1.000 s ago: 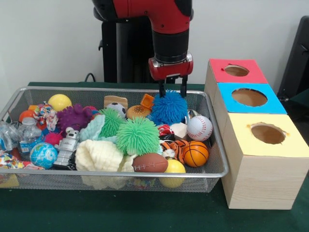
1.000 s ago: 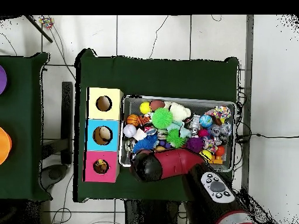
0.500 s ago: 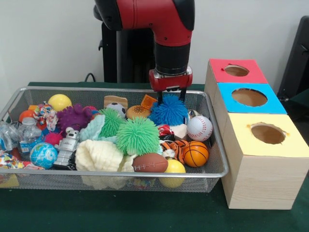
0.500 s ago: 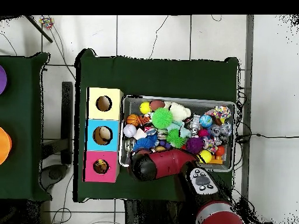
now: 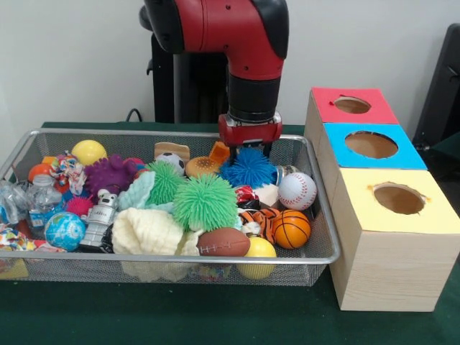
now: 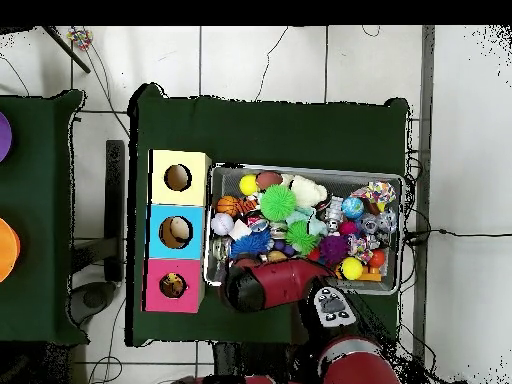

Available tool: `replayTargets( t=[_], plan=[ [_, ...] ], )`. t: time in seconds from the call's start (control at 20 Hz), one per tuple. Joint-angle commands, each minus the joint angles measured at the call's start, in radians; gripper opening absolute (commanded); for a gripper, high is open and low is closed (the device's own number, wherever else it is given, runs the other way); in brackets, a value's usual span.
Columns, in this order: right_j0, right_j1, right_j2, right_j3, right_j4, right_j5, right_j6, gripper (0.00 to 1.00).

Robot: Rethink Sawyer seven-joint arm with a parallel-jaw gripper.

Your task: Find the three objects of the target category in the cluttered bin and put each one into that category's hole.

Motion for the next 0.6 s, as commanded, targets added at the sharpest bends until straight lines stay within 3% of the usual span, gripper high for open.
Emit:
replayTargets(
  t=[0.05,0.1,0.15,0.3,0.6],
  plan=[
    [-0.038,0.141,-0.053,-0.092,0.017,-0.152,0.184,1.00],
    [-0.036,0.137,-0.059,-0.086,0.028,-0.155,0.192,1.00],
    [-0.038,0.131,-0.059,-0.080,0.041,-0.143,0.182,0.00],
    [-0.061,0.116,-0.042,-0.074,0.031,-0.115,0.155,0.00],
    [-0.187,0.037,0.088,-0.034,0.021,-0.121,0.129,0.00]
  ],
)
